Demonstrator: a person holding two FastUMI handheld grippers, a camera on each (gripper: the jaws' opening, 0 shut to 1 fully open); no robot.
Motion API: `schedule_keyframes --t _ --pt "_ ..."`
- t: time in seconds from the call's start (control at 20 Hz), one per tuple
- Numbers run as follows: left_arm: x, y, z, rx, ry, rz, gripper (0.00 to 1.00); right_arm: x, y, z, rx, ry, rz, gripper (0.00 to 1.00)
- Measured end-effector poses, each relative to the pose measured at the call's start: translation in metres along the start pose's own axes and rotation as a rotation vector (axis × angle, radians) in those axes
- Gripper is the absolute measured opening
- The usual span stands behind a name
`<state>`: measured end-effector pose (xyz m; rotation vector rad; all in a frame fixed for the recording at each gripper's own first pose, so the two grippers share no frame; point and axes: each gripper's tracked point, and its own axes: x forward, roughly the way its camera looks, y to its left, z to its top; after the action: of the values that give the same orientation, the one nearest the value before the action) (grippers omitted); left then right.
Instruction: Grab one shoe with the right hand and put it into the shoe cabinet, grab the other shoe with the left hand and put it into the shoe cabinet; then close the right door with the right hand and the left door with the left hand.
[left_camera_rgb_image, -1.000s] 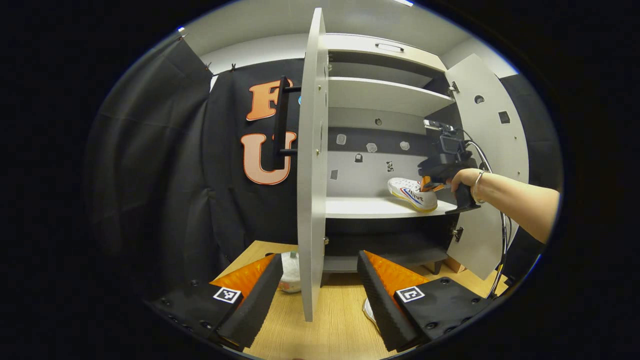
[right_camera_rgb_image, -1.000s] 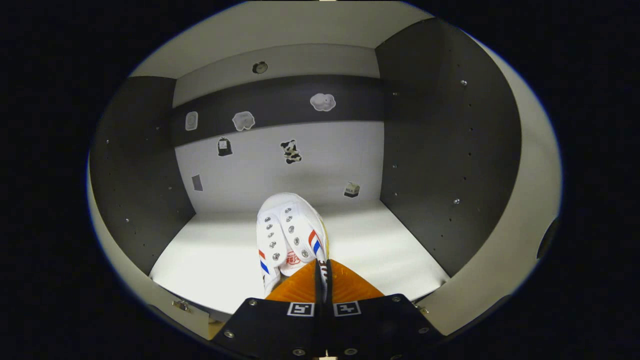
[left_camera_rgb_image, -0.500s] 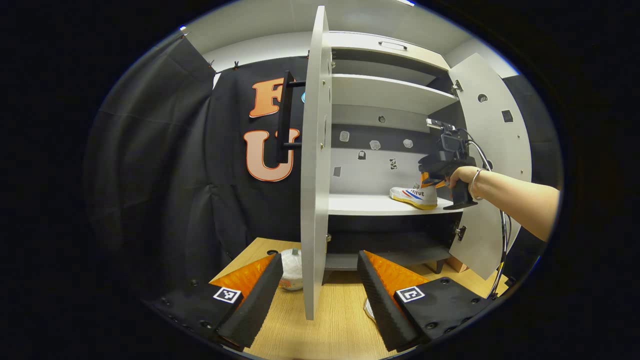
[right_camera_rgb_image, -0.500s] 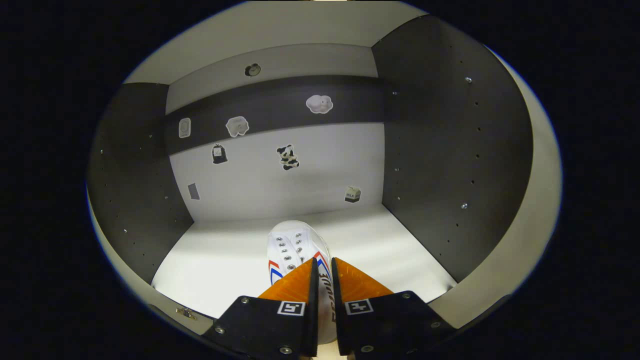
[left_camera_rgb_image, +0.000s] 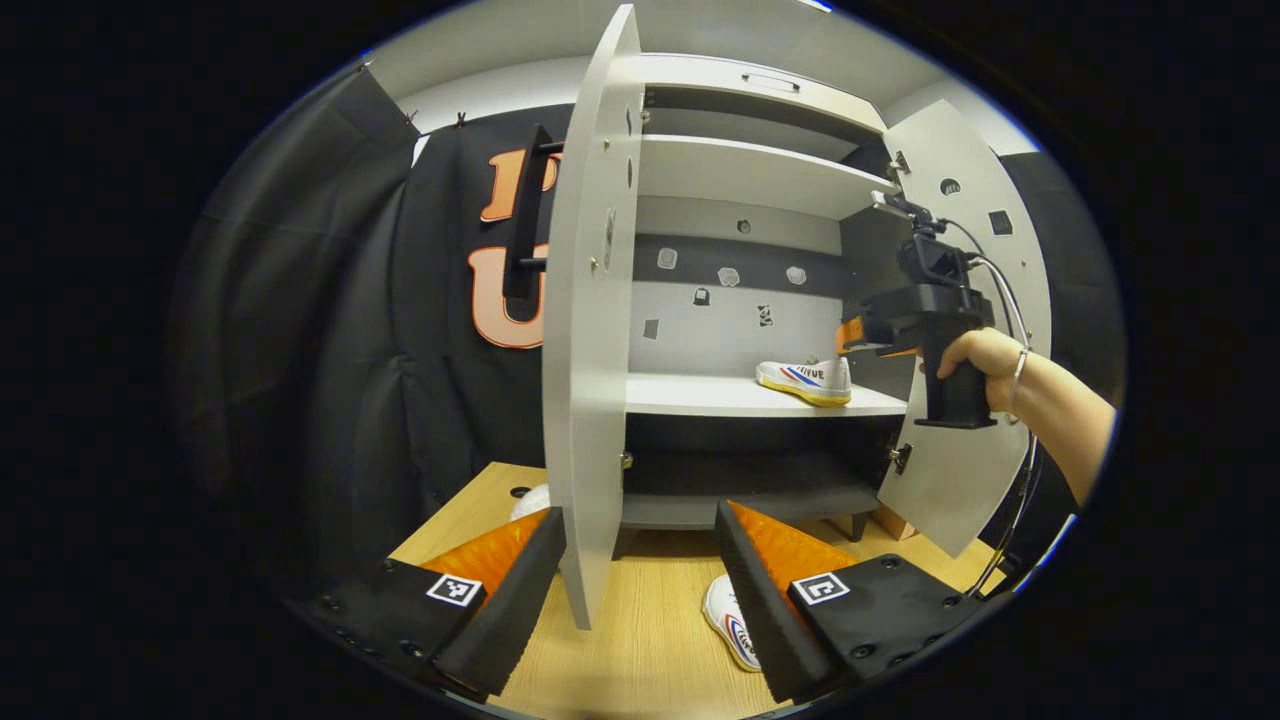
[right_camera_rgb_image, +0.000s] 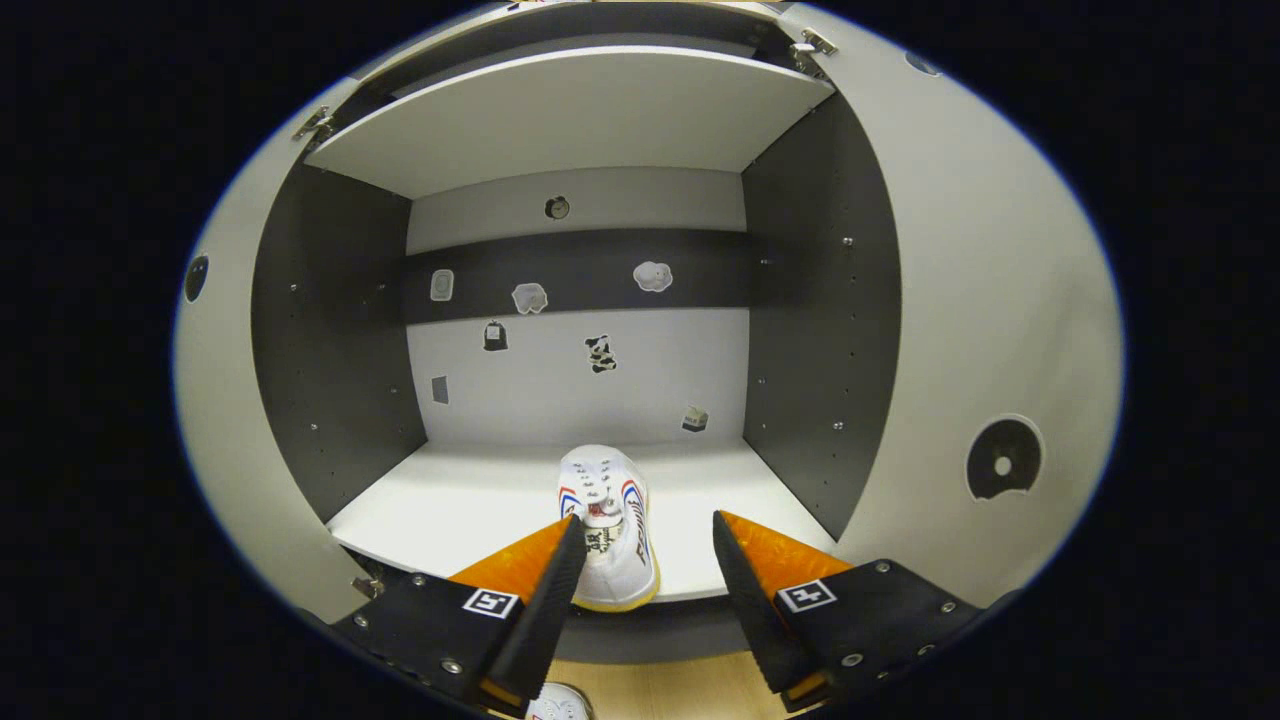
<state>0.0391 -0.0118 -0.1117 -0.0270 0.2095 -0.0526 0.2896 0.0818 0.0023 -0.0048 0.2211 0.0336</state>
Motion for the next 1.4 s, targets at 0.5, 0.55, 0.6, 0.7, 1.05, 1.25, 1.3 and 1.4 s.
schedule_keyframes --t 0.5,0.55,0.6,0.7,1.05,1.25,1.3,1.4 --pt "0.018 -0.043 -0.041 0.018 0.068 -0.037 0.96 -0.110 -0.027 -0.029 -0.024 -0.083 0.035 0.92" --pt "0.020 -0.047 -0.049 0.015 0.078 -0.044 0.97 -0.119 -0.028 -0.033 -0.030 -0.092 0.044 0.92" --pt "0.023 -0.053 -0.055 0.011 0.087 -0.055 0.98 -0.127 -0.028 -0.037 -0.041 -0.094 0.051 0.92" --pt "0.031 -0.066 -0.074 0.008 0.114 -0.077 0.97 -0.142 -0.035 -0.047 -0.059 -0.091 0.050 0.92" --pt "0.063 -0.102 -0.153 0.056 0.251 -0.124 0.97 -0.177 -0.058 -0.073 -0.047 -0.071 0.043 0.93" --pt "0.079 -0.109 -0.208 0.095 0.352 -0.129 0.97 -0.186 -0.075 -0.075 -0.031 -0.071 0.022 0.93" --pt "0.081 -0.110 -0.221 0.087 0.382 -0.127 0.99 -0.189 -0.077 -0.075 -0.026 -0.072 0.022 0.93" --pt "0.085 -0.108 -0.242 0.078 0.429 -0.121 0.98 -0.193 -0.083 -0.079 -0.024 -0.072 0.020 0.93"
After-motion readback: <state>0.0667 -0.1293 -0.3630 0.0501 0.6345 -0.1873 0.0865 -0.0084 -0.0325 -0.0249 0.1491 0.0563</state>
